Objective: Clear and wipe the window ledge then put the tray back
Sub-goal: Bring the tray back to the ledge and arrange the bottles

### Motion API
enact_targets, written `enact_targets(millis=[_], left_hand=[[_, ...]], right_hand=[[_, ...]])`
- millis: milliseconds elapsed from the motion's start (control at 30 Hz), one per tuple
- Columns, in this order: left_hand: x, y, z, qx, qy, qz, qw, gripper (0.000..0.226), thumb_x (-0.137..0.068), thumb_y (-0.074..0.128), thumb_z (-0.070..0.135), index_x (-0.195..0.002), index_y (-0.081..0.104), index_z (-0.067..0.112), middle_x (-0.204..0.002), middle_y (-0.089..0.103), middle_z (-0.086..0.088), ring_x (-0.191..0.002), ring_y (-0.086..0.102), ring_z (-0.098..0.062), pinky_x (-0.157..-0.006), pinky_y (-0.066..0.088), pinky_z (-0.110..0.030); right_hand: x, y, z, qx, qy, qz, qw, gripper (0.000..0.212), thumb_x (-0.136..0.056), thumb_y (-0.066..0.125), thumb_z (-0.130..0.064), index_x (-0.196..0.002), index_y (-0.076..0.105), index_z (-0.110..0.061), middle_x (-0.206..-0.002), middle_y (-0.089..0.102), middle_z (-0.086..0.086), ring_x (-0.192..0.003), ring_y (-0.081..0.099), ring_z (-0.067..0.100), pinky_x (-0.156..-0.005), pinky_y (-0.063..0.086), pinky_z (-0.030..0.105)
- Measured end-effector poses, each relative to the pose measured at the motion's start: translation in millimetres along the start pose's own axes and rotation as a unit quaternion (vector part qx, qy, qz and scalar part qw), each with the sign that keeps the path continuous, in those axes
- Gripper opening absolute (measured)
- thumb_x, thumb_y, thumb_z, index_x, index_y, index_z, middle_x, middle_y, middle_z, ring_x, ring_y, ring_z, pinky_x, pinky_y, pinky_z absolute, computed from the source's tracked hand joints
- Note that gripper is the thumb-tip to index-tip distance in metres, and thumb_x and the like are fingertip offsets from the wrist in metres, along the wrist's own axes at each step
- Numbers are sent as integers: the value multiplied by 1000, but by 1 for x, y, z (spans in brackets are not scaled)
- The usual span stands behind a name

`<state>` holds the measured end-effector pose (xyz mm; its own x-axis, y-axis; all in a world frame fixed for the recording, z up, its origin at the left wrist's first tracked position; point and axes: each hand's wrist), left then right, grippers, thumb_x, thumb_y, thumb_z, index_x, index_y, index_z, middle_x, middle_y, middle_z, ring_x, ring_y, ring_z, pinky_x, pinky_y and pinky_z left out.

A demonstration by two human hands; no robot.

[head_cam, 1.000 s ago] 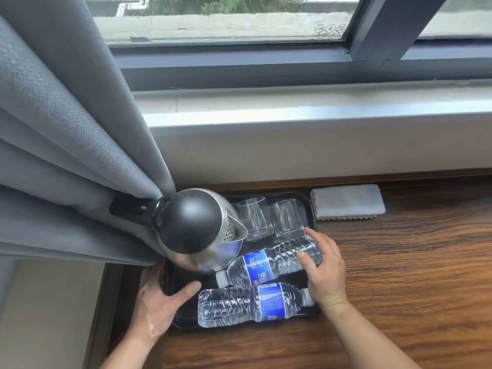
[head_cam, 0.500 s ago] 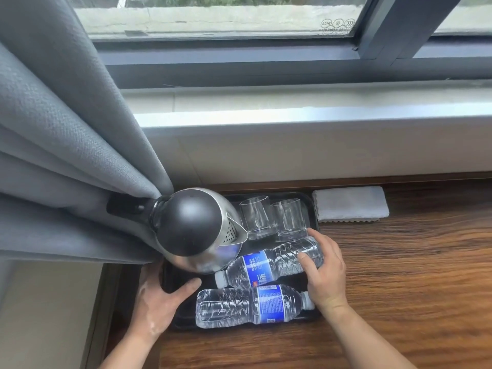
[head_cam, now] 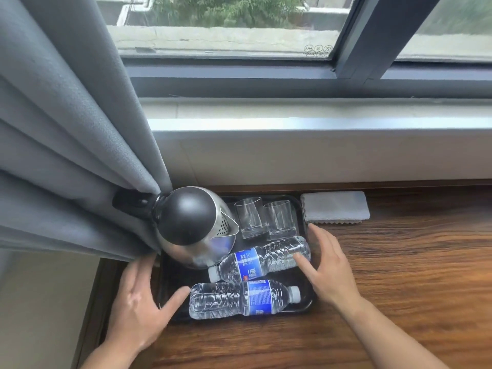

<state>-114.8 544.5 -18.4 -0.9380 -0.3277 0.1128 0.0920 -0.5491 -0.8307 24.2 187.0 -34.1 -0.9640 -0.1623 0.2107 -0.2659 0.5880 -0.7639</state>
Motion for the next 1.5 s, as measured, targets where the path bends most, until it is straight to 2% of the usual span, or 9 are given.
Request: enact_targets(millis=[167, 300, 433, 667, 1033, 1133, 1300, 1367, 1500], left_hand=[[29, 11, 25, -50, 171, -28, 984, 94, -78, 58, 79, -141, 57, 9, -140, 52, -5, -128, 52, -25, -114, 29, -28], [33, 35, 48, -63, 222, -53, 972, 96, -71, 70, 76, -142, 58, 14, -142, 53, -5, -130, 51, -25, -111, 34, -36], [28, 56, 69, -68, 268, -59, 959, 94, -71, 69, 76, -142, 58, 16, -142, 54, -6, -132, 48, -24, -113, 32, -38], [28, 77, 73, -82, 266, -87, 957, 92, -74, 64, 78, -145, 55, 21, -146, 53, -5, -135, 47, -24, -113, 31, -39], [31, 70, 73, -66, 272, -90, 956, 92, -71, 69, 75, -145, 55, 23, -145, 54, -2, -134, 45, -21, -113, 28, -34], [30, 69, 76, -65, 274, -91, 955, 92, -71, 68, 76, -146, 55, 24, -146, 53, -2, -135, 45, -20, -112, 30, -35], [30, 72, 76, -65, 287, -85, 952, 90, -70, 70, 75, -143, 58, 25, -145, 53, 0, -134, 47, -20, -111, 31, -36], [30, 75, 75, -69, 285, -91, 952, 89, -71, 69, 77, -143, 58, 25, -145, 53, 0, -133, 48, -20, -109, 35, -39], [29, 78, 77, -72, 279, -91, 953, 89, -72, 69, 77, -144, 56, 26, -146, 52, 1, -135, 48, -20, -107, 36, -41]], right_hand=[[-19, -33, -20, 76, -41, -15, 996, 80, -89, 65, -56, -157, 30, -30, -153, 41, -7, -135, 47, 12, -110, 42, 35], [-33, -16, -47, 111, -5, -31, 993, 87, -90, 59, -65, -159, 22, -27, -154, 43, 0, -135, 50, 20, -108, 46, 40], [-36, 14, -61, 131, 44, -7, 990, 89, -86, 63, -66, -155, 23, -27, -145, 45, 8, -128, 53, 27, -99, 51, 41], [-39, 31, -62, 103, 116, 48, 987, 95, -80, 73, -56, -154, 23, -24, -141, 45, 8, -123, 57, 29, -93, 50, 41], [-38, 33, -57, 62, 110, 54, 991, 94, -82, 75, -54, -155, 24, -28, -143, 44, 5, -125, 57, 29, -97, 50, 42], [-41, 17, -47, 76, 80, 30, 993, 97, -78, 76, -60, -155, 24, -30, -147, 41, 3, -127, 56, 26, -100, 50, 42], [-69, -32, -16, 140, -88, -73, 984, 95, -82, 79, -48, -159, 24, -34, -162, 30, -5, -146, 35, 17, -119, 36, 38], [-85, -43, -16, 165, -136, -125, 969, 96, -82, 79, -47, -159, 23, -38, -165, 25, -8, -149, 30, 17, -120, 35, 39], [-107, -45, -19, 202, -202, -164, 944, 94, -77, 79, -42, -158, 32, -34, -163, 32, -8, -145, 37, 17, -116, 40, 39]])
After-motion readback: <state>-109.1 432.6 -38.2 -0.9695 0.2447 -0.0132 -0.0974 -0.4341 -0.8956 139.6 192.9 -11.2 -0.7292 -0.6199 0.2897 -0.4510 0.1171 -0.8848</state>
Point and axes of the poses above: each hand's wrist, its own x-axis away from the middle knuckle, its own y-axis out of the palm, z = x × y
